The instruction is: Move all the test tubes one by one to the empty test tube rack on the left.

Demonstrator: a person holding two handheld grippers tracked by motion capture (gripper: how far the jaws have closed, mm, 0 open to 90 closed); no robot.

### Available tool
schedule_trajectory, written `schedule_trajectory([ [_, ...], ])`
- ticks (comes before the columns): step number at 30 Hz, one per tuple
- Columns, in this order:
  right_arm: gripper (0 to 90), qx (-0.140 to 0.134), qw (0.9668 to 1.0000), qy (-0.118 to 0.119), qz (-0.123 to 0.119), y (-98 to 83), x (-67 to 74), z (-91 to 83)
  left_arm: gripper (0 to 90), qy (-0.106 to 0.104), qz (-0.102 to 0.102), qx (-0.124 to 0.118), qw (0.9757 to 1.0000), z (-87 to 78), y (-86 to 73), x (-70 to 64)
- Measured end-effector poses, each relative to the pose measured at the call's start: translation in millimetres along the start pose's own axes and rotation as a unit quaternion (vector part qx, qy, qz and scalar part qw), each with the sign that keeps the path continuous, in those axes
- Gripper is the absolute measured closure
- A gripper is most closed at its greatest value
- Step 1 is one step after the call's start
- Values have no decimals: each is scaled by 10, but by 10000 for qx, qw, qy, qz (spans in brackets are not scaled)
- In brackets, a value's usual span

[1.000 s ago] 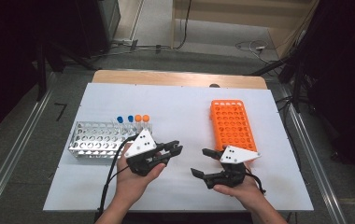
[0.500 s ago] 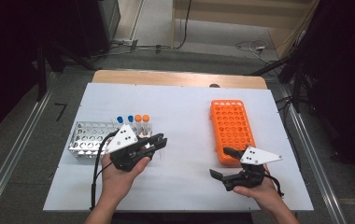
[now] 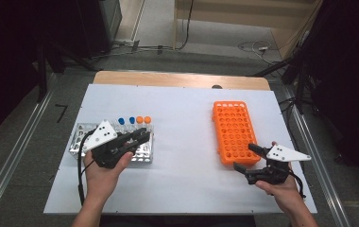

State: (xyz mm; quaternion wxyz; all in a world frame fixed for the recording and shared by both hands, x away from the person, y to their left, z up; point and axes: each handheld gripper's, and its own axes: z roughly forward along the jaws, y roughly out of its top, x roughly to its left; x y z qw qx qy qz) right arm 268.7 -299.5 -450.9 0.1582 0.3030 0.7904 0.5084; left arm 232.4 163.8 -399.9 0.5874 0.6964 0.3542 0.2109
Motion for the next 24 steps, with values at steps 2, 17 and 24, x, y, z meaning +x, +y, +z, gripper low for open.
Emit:
schedule_trajectory([
  [2,66,-4,10000,-83,21,-13,-50,-22,768,47,1,-20,10000,-43,13,40],
  [17,66,-62,9983,-501,291,-90,-336,-174,768,567,-39,-156,9983,-355,79,410],
  [24,66,-69,9977,-582,345,-116,-399,-200,768,935,-159,-118,9954,-441,33,657],
])
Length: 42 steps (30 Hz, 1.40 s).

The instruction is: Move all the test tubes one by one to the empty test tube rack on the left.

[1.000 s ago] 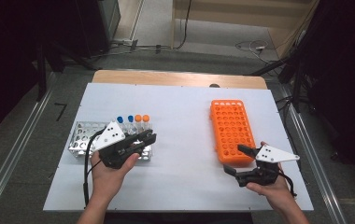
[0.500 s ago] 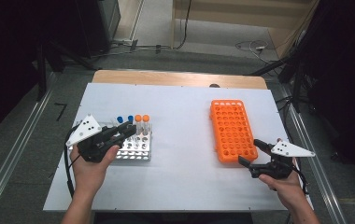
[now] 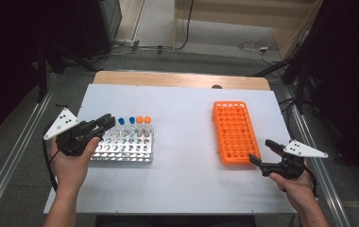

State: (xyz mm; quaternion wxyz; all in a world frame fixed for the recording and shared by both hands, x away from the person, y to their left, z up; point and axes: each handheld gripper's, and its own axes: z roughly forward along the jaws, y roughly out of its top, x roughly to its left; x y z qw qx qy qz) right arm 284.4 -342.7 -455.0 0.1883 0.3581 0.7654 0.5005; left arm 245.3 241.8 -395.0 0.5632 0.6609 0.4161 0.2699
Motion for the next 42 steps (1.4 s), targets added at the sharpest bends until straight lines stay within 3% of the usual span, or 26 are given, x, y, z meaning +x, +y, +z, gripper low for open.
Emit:
schedule_trajectory([
  [8,66,-38,9999,-73,58,-1,-18,-9,768,462,-170,-18,9988,74,-54,302],
  [13,66,-30,9999,-79,66,-3,-16,-7,768,717,-257,-52,9971,166,-71,401],
  [20,66,-19,9999,-89,77,-11,-21,-1,768,812,-243,31,9964,344,-107,406],
  [25,67,-33,9999,-79,87,-12,-23,2,767,874,-189,246,9957,419,-170,404],
  [40,67,-45,9998,-47,165,-15,-35,10,758,885,-87,868,9922,452,-345,388],
  [42,67,-35,9998,-50,184,-19,-39,15,735,856,-139,835,9927,441,-346,391],
])
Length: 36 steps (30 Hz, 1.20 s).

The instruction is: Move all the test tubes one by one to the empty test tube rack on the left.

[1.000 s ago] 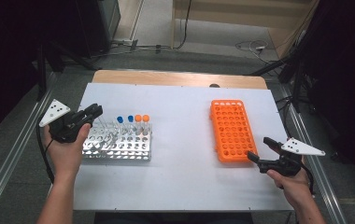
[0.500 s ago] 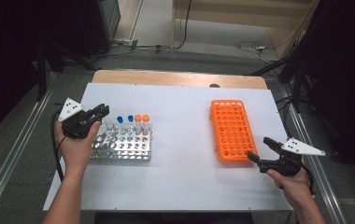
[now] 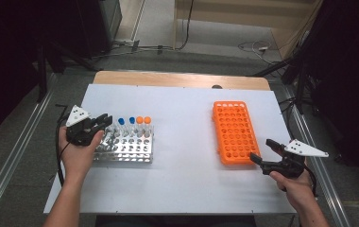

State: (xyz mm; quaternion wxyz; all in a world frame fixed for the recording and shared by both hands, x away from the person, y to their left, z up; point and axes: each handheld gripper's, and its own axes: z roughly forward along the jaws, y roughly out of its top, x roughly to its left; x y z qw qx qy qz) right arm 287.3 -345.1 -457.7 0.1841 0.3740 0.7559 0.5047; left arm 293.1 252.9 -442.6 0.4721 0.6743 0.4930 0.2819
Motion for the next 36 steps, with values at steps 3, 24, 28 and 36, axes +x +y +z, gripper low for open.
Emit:
schedule_trajectory([
  [3,68,6,10000,-2,-2,-6,-3,8,620,74,-123,-62,9999,-22,3,17],
  [24,68,42,10000,28,-64,-12,32,40,85,-575,-244,-602,9962,-354,-104,-297],
  [28,68,69,10000,31,-51,-16,38,44,47,-720,-213,-618,9953,-401,-122,-394],
  [36,68,87,9999,48,-76,-19,51,57,14,-1055,-242,-704,9916,-483,-198,-534],
])
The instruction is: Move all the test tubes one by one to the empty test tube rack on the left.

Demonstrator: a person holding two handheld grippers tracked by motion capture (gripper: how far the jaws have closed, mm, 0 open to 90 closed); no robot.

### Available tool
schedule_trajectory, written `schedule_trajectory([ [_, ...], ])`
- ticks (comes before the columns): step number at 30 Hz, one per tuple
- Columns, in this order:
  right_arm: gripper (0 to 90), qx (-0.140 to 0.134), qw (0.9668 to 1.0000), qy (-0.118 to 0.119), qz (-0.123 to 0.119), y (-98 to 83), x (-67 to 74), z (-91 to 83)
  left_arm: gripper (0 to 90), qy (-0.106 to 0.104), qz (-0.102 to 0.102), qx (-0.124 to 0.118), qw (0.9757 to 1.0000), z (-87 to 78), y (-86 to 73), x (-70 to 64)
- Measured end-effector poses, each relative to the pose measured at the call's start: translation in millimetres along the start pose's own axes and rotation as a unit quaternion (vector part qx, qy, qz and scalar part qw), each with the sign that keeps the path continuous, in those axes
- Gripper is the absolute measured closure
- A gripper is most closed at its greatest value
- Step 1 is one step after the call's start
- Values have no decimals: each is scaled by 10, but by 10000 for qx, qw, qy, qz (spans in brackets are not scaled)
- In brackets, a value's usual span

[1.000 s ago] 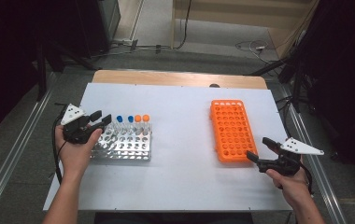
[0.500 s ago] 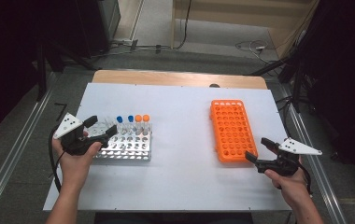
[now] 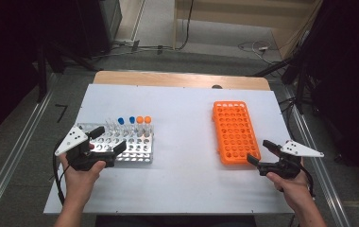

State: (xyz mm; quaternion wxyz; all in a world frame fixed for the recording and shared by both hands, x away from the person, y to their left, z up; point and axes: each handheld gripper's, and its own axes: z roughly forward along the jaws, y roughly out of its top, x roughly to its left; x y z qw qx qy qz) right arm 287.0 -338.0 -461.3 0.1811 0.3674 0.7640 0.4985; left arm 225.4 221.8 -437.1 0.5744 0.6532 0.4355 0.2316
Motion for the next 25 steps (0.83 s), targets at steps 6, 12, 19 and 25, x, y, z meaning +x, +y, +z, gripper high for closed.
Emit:
schedule_trajectory([
  [6,68,7,10000,13,-29,-5,-1,9,0,-196,93,36,9998,-50,-105,-78],
  [12,68,19,10000,25,-46,-9,3,17,0,-176,103,-8,9998,-127,-182,-78],
  [19,68,46,10000,22,-63,-19,-4,24,0,-85,153,-71,9998,-215,-247,-17],
  [25,68,48,9999,35,-99,-18,0,35,0,-127,148,6,9998,-159,-285,-9],
])
